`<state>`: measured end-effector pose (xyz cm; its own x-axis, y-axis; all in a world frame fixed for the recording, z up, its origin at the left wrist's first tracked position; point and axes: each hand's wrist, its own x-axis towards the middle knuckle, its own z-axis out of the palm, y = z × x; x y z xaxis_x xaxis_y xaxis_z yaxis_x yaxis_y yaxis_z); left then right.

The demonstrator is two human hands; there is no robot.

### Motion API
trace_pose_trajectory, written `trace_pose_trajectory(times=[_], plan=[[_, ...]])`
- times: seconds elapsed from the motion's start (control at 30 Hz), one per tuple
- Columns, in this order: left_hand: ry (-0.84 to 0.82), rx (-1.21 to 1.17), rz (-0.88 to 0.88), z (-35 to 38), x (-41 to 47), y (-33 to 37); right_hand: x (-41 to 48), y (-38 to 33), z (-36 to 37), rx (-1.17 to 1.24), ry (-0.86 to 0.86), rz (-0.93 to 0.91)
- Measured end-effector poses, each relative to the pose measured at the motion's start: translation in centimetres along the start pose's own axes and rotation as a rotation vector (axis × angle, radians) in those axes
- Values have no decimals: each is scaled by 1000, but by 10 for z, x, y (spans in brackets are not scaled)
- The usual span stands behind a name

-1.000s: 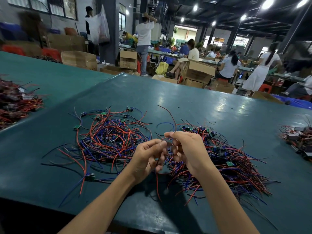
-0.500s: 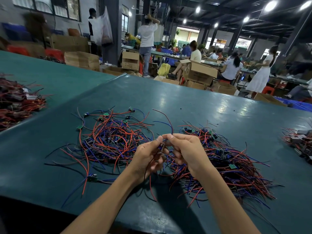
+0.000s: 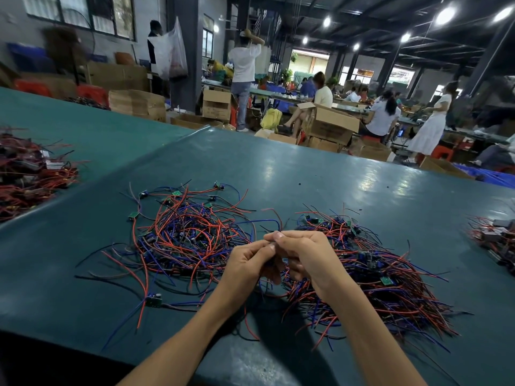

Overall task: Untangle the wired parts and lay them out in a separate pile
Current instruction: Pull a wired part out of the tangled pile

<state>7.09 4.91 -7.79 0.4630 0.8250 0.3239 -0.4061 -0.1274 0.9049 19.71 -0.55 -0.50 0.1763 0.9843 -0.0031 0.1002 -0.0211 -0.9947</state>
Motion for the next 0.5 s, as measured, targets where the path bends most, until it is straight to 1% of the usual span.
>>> trace_pose_trajectory(times=[0.1,0.27,0.33,0.4,0.5], plan=[[-9,10,18,0,0,1,-1,0,3,3,24,-27],[53,221,115,-1,-3,0,-2,1,1,-26,77,-64],[59,257,141,-2,-5,1,-3,3,2,-1,86,-66],[41,245,139,-1,-5,1,-3,5,2,21,99,-74],[39,170,118,0,-4,3,-4,7,3,-15,106,-92]])
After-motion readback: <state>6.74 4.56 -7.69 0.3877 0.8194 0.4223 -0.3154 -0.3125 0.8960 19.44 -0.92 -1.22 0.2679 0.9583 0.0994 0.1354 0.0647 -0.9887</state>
